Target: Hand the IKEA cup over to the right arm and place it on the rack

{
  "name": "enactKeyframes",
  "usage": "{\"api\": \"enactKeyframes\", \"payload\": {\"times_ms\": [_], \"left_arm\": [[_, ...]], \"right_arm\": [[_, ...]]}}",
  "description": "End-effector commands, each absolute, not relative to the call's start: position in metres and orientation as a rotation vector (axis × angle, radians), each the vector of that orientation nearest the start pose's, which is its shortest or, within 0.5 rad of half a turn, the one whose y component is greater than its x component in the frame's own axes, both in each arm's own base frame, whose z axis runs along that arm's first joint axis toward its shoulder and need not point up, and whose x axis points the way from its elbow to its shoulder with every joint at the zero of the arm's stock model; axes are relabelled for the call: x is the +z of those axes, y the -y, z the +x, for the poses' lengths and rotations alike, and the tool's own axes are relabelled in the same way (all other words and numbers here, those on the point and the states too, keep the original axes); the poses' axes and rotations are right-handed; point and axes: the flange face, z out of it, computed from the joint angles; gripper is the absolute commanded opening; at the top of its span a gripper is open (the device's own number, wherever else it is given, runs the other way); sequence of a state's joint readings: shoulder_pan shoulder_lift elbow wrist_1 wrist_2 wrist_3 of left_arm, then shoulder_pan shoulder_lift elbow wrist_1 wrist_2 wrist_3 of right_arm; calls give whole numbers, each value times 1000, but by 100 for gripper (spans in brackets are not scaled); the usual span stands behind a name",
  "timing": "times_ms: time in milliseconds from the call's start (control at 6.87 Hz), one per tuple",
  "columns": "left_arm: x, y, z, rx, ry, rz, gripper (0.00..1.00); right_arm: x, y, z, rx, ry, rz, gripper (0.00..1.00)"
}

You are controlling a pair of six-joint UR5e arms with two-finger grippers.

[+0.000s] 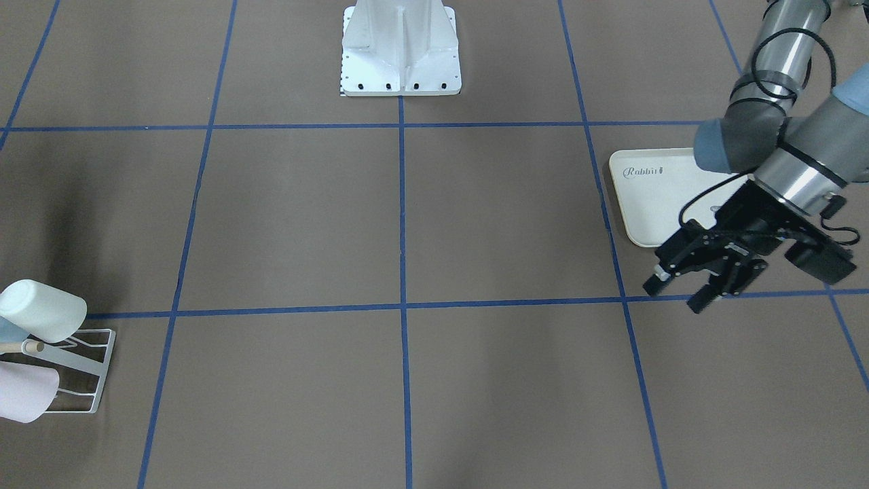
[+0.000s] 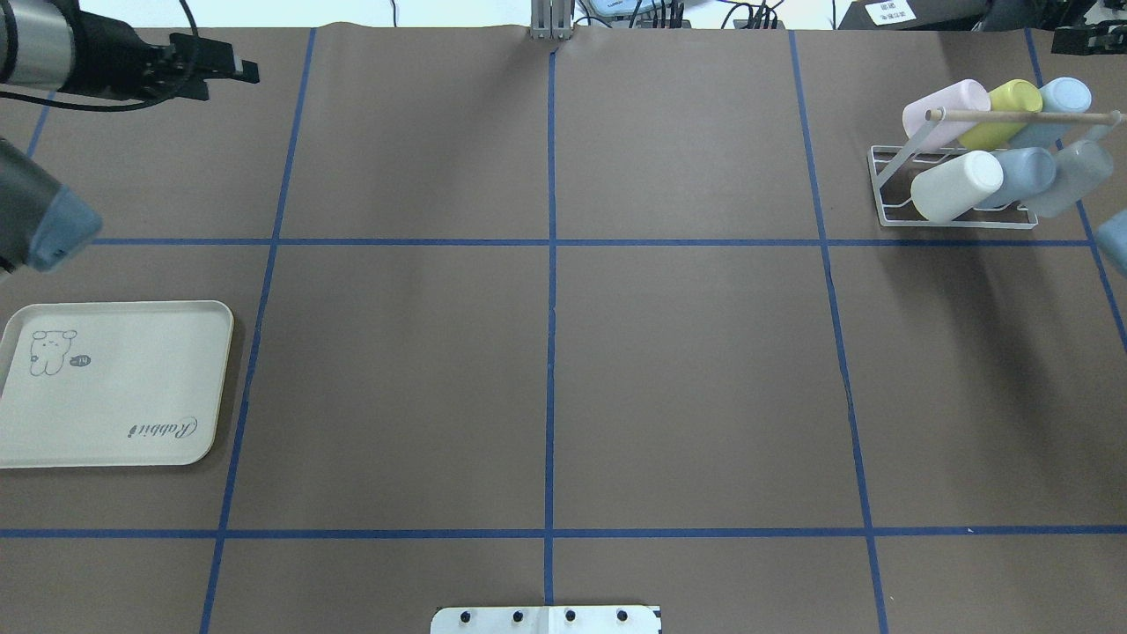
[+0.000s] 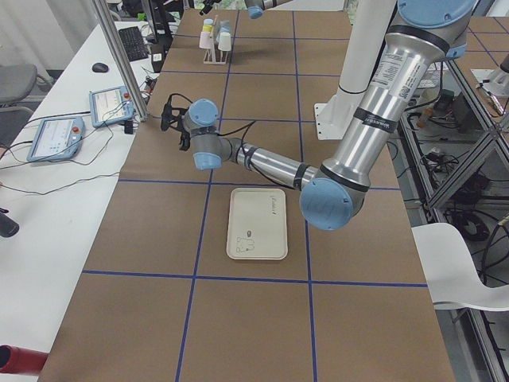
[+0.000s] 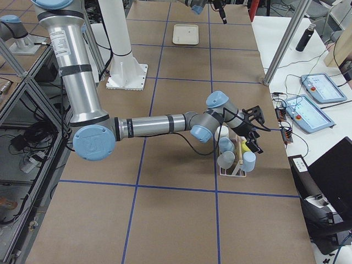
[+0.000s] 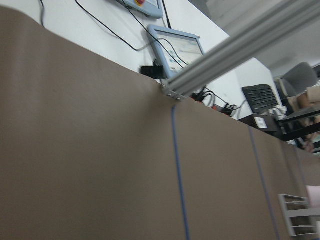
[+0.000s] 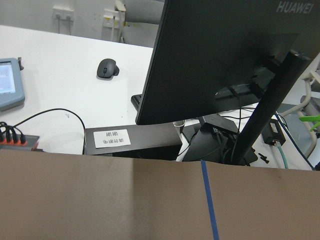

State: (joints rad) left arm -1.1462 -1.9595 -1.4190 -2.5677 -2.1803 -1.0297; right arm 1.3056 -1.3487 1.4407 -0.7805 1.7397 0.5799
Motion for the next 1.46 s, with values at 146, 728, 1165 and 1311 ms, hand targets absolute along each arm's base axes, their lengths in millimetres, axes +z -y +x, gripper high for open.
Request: {"api": "enactKeyframes", "payload": {"times_ms": [146,728,1165,1311], "left_arm": [[508,639,50,78,-773,536,100],[579,609,-83,163,-755,232,100],[552,589,-100,90,-786,128,100],[532,584,-100,86,-787,130,100]], "right_arm": [[555,614,51,-48,632,519,100],[596,591,92,-353,668,312,100],[618,579,88,-342,679,260,100],[620,579,79,-345,683,249,100]]}}
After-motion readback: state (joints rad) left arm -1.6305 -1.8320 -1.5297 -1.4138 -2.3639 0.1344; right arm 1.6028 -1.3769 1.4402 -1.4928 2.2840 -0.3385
